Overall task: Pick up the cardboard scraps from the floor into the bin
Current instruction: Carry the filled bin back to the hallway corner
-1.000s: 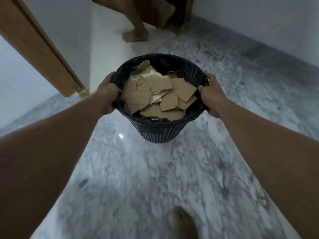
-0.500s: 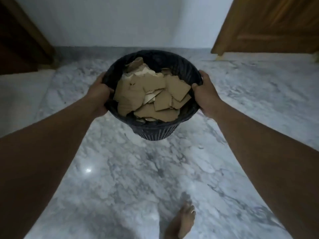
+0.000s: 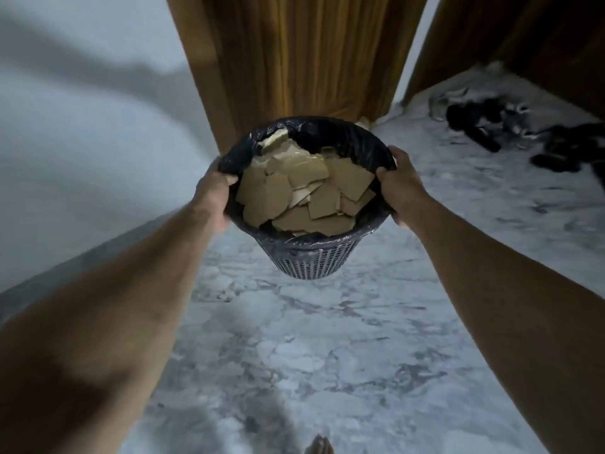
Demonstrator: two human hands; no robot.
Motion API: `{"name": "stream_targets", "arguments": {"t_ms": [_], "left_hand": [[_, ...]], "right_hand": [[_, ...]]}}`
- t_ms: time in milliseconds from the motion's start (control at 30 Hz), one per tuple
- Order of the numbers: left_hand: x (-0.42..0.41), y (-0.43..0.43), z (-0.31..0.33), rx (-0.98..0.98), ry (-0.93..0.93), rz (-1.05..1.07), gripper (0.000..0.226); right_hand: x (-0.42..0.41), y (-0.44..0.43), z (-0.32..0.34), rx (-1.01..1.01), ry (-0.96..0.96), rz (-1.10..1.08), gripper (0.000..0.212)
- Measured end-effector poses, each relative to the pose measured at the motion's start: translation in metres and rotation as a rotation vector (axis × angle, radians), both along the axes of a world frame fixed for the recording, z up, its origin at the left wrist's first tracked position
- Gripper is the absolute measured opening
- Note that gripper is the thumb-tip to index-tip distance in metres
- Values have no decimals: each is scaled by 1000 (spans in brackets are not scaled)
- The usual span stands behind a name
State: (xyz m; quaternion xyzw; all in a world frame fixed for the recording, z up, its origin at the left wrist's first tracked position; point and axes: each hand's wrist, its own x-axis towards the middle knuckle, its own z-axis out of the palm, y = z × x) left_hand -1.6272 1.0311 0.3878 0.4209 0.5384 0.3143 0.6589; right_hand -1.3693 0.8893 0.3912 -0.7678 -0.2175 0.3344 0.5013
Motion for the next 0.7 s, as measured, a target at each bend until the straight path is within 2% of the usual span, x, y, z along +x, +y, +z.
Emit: {"name": "stream_targets", "arguments": {"t_ms": [133,300,500,700], "left_hand": [[99,17,57,-15,-29,-112,45],[199,50,92,-77,75,-297,22],[319,75,120,-72,88,-560,31],[458,33,156,-89,11,-746,31]], "right_hand": [[72,-13,56,-32,-9,-156,37],[149,-24,97,86,85,-265,47],[230,-43,126,173,16,-508,49],[308,-107,150,210,27,-734,51]]}}
